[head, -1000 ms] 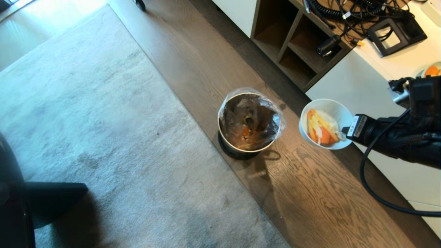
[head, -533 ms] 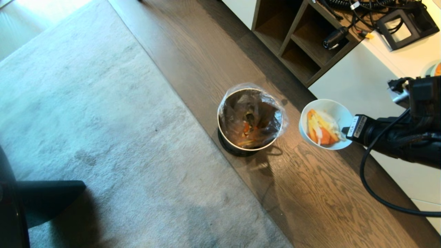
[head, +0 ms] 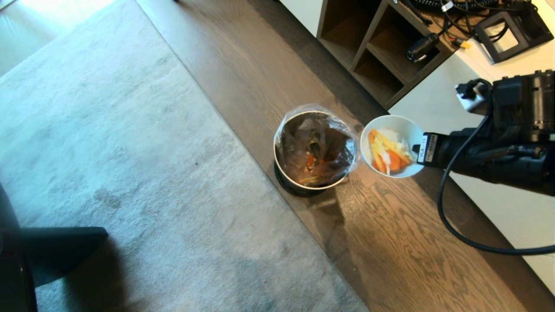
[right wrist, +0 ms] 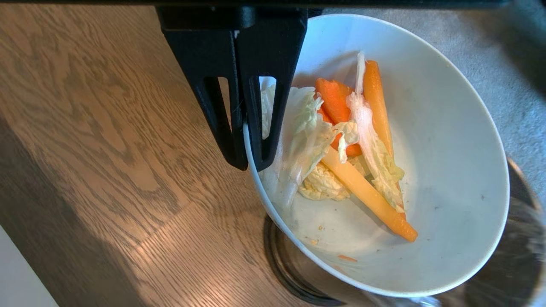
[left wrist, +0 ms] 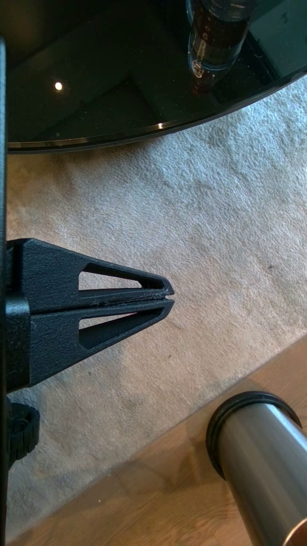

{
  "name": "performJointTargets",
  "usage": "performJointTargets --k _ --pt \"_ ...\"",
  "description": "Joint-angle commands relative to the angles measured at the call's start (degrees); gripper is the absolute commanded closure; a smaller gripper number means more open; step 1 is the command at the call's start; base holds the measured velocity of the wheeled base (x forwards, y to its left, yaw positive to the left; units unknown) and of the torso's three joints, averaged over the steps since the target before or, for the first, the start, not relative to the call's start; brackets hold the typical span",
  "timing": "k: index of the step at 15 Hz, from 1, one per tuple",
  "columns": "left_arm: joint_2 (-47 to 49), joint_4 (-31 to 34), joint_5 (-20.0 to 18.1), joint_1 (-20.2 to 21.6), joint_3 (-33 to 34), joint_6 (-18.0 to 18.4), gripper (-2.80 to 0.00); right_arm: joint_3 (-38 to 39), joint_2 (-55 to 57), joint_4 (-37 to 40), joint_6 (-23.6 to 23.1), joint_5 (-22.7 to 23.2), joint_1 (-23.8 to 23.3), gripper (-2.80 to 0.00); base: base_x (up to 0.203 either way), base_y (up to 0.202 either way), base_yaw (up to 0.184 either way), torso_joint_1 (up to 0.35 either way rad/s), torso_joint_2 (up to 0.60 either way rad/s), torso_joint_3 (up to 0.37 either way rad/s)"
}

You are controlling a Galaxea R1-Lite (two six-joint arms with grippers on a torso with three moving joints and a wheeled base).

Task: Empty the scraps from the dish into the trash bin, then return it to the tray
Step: Move the bowl over the trash can, then pour the leftover food from the bowl into the trash can

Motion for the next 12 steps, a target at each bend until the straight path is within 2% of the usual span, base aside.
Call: performJointTargets --k 1,6,7,9,12 --pt "-0.02 -0.01 0.01 0.00 0.00 -0.06 0.00 -2.86 1.70 0.04 -1.19 -0.19 2.95 0.00 0.000 0.000 0.000 0.000 0.00 0.000" --pt "-0.02 -0.01 0.01 0.00 0.00 -0.06 0.00 -2.87 2.50 -2.24 -12.44 -0.48 4.76 0.00 0.000 0.000 0.000 0.000 0.00 0.000" --pt "-0.02 -0.01 0.01 0.00 0.00 -0.06 0.00 -2.35 2.98 -4.42 -15.26 -1.48 4.76 0.00 0.000 0.000 0.000 0.000 0.00 0.000" --pt "-0.02 -0.01 0.01 0.00 0.00 -0.06 0.00 -2.31 6.21 -9.34 -19.59 -6.64 5.19 0.00 0.000 0.000 0.000 0.000 0.00 0.000" --pt "-0.02 -0.01 0.01 0.00 0.00 -0.06 0.00 -2.69 8.64 -14.22 -23.43 -7.88 6.65 0.00 0.000 0.000 0.000 0.000 0.00 0.000"
